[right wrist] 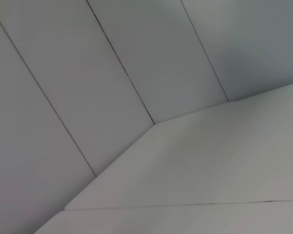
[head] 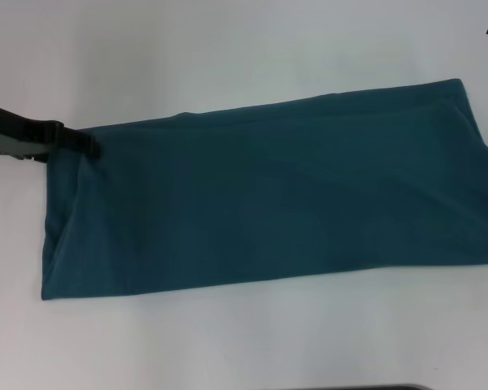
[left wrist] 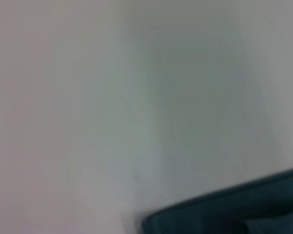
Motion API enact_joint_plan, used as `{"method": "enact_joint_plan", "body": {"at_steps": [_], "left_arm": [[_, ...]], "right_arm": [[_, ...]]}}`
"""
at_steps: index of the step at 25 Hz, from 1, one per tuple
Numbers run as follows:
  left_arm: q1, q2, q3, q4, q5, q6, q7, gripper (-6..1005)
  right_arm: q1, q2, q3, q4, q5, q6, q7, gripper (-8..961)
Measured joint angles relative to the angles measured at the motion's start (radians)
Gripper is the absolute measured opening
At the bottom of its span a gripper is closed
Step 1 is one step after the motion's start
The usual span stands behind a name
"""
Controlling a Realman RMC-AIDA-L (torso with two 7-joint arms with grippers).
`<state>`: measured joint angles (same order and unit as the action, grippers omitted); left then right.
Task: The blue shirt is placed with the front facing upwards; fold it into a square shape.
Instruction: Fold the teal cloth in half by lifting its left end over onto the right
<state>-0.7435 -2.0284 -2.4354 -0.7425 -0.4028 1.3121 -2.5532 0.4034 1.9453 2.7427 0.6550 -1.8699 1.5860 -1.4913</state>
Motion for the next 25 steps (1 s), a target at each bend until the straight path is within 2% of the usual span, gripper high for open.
{"method": "enact_joint_plan", "body": {"at_steps": [25], "left_arm": [[0.008, 0.005, 0.01, -0.024, 0.001, 0.196, 0.041, 952]], "right_arm": [[-0.001, -0.001, 0.006, 0.007, 0.0, 0.015, 0.0, 683]]}}
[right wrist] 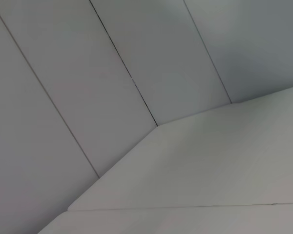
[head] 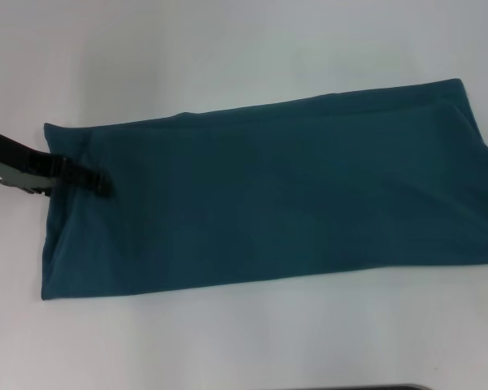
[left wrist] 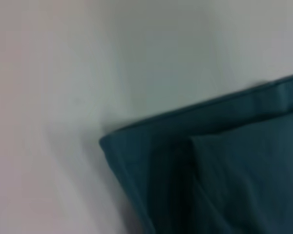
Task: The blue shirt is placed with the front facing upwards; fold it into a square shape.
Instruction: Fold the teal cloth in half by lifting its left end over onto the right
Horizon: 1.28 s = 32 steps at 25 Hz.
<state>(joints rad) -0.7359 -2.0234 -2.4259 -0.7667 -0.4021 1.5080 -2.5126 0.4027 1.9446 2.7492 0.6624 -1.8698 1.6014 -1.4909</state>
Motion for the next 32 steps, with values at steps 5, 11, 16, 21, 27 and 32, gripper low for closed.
{"method": "enact_joint_plan", "body": {"at_steps": [5, 11, 16, 21, 27, 32], "left_arm": [[0.001, 0.0, 0.0, -0.004, -0.006, 0.034, 0.007, 951], [0.0, -0.001, -0.001, -0.004, -0.007, 0.053, 0.013, 951], [-0.001, -0.003, -0.001, -0.005, -0.008, 0.054, 0.015, 950], [-0.006, -0.005, -0.001, -0.005, -0.009, 0.054, 0.02, 949], [-0.01, -0.006, -0.001, -0.005, -0.01, 0.053, 0.023, 945], [-0.009, -0.007, -0.002, -0.005, -0.006, 0.04, 0.016, 928]], "right_arm": [[0.002, 0.0, 0.0, 0.0, 0.0, -0.003, 0.0, 683], [0.003, 0.0, 0.0, 0.0, 0.0, -0.004, 0.0, 684], [0.004, 0.0, 0.0, 0.0, 0.0, -0.004, -0.001, 684], [0.006, 0.0, 0.0, 0.0, 0.0, -0.005, -0.002, 683], [0.004, 0.0, 0.0, 0.0, 0.0, -0.004, -0.003, 683], [0.005, 0.0, 0.0, 0.0, 0.0, -0.004, -0.003, 684]]}}
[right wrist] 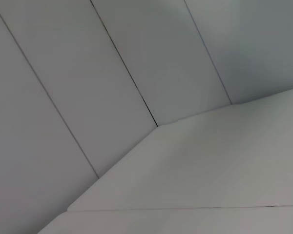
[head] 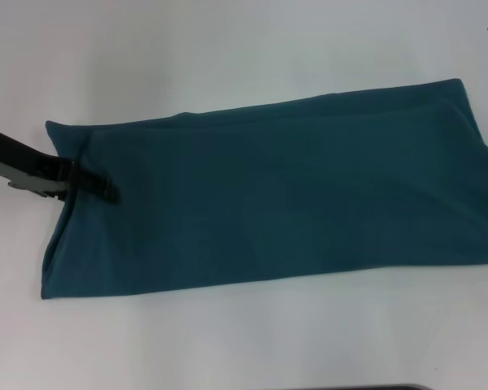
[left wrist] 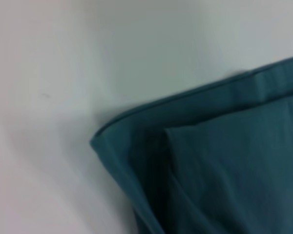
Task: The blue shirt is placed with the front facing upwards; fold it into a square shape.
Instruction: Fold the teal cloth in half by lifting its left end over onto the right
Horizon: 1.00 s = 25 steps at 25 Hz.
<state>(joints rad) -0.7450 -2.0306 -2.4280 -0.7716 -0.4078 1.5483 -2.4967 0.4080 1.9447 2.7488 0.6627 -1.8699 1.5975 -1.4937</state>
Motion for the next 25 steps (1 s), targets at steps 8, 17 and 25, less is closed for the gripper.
{"method": "enact_joint_plan", "body": {"at_steps": [8, 17, 25], "left_arm": [[0.002, 0.003, 0.001, 0.009, 0.004, -0.011, -0.011, 703], [0.004, 0.003, 0.001, 0.011, 0.004, -0.013, -0.013, 380], [0.005, 0.003, 0.002, 0.011, 0.004, -0.013, -0.011, 57]], "right_arm": [[0.001, 0.0, 0.0, 0.0, 0.0, 0.002, 0.0, 684], [0.002, 0.0, 0.0, 0.0, 0.0, 0.006, -0.003, 683], [0.0, 0.0, 0.0, 0.0, 0.0, 0.006, -0.004, 684]]}}
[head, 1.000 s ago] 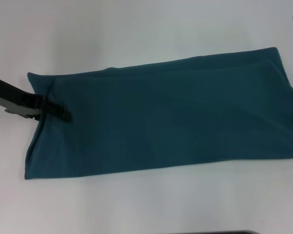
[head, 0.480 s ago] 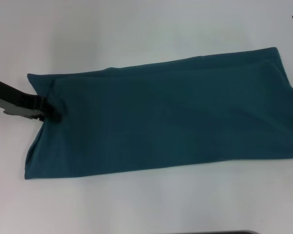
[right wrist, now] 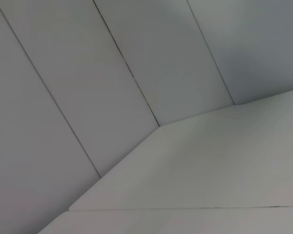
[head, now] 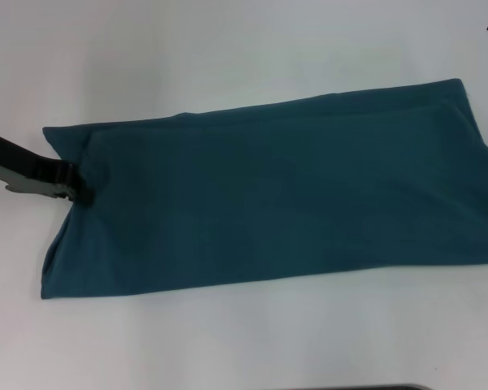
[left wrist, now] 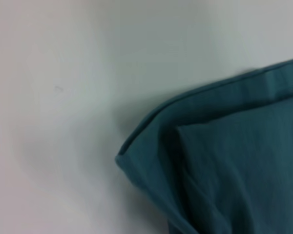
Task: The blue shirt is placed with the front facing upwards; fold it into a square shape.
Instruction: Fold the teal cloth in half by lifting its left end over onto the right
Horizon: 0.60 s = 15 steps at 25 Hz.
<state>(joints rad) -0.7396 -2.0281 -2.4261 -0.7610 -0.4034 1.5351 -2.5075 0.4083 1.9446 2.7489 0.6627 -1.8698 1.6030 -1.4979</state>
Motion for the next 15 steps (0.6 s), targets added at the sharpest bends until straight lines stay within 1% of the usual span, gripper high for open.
{"method": "enact_joint_plan", "body": {"at_steps": [6, 10, 15], "left_arm": [[-0.002, 0.011, 0.001, -0.005, 0.009, 0.014, 0.006, 36], [0.0, 0.025, 0.001, -0.007, 0.011, 0.018, 0.008, 36], [0.001, 0.061, 0.001, -0.007, 0.012, 0.028, 0.014, 36]], "right_arm": [[0.001, 0.001, -0.002, -0.002, 0.0, 0.0, -0.001, 684], [0.002, 0.004, -0.003, -0.004, 0.0, 0.0, -0.001, 684], [0.009, 0.008, -0.005, -0.01, -0.001, -0.002, -0.001, 683]]}}
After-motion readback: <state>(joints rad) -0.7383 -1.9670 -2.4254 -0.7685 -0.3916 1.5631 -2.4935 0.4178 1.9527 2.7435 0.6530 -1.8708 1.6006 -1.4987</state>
